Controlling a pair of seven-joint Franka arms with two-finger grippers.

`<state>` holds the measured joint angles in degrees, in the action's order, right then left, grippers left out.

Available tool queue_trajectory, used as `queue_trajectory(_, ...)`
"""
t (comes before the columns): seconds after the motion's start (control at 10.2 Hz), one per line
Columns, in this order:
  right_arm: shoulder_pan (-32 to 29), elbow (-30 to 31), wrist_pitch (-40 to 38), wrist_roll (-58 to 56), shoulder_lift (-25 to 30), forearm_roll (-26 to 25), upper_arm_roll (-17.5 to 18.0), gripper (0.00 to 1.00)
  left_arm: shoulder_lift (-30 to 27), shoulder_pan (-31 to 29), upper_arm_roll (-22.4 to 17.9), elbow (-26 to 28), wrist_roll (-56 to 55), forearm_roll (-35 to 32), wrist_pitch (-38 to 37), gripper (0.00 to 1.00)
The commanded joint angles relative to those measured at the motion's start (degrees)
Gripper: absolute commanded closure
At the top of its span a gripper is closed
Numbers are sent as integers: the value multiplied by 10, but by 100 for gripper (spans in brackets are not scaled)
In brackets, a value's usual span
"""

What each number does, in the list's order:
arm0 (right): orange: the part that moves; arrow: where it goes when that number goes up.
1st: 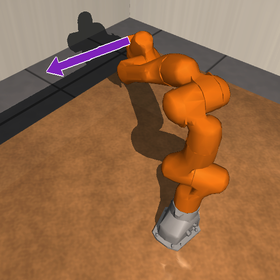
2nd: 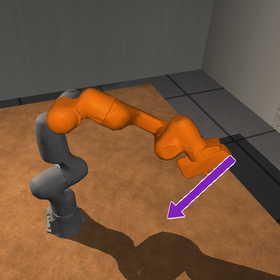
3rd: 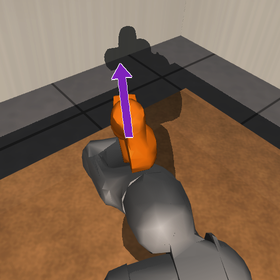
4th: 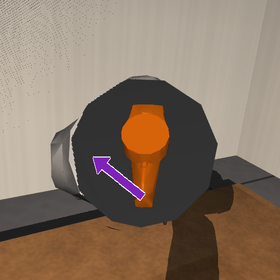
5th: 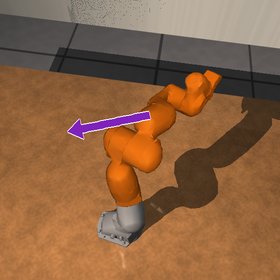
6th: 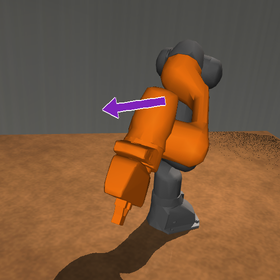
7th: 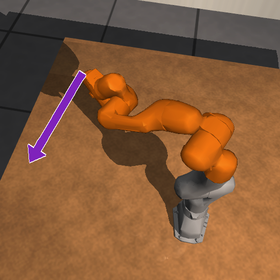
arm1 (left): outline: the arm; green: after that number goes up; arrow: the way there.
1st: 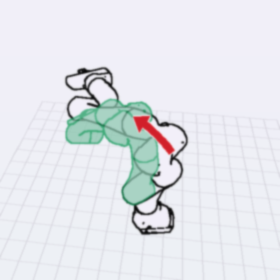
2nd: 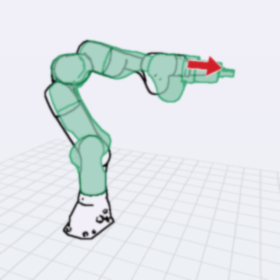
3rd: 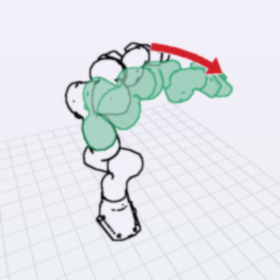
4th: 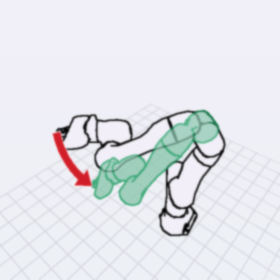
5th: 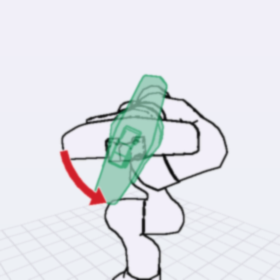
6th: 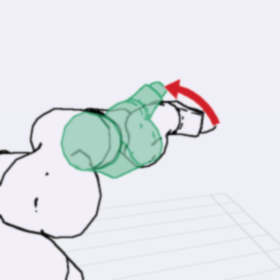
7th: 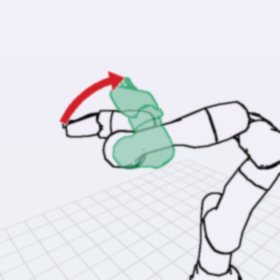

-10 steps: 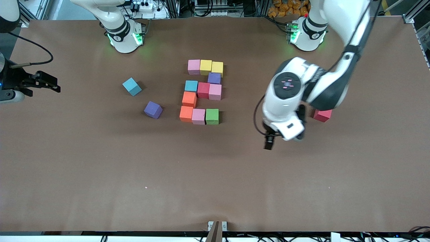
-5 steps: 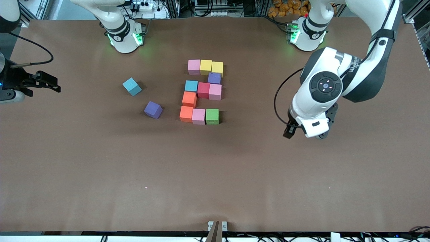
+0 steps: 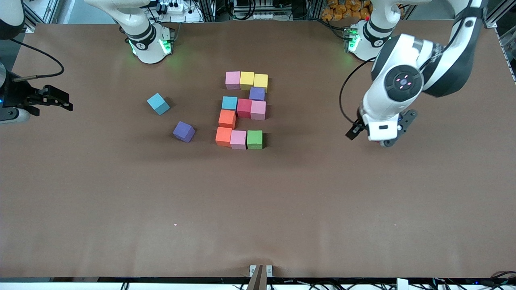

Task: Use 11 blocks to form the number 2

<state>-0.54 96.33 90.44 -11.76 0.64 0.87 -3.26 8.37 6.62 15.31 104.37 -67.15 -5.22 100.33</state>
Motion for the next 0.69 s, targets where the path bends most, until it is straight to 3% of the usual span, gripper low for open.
queue_trajectory(0.0, -9, 1, 2, -6, 2, 1, 6, 0, -33, 0, -27, 15, 131, 14, 6, 0)
queue_trajectory(0.49, -8, 1, 3, -11, 0, 3, 7, 0, -32, -28, -33, -25, 389, 9, 8, 0)
queue_trajectory(0.59, -8, 1, 3, -17, 0, 3, 7, 0, -31, -25, -53, -45, 444, 9, 7, 0)
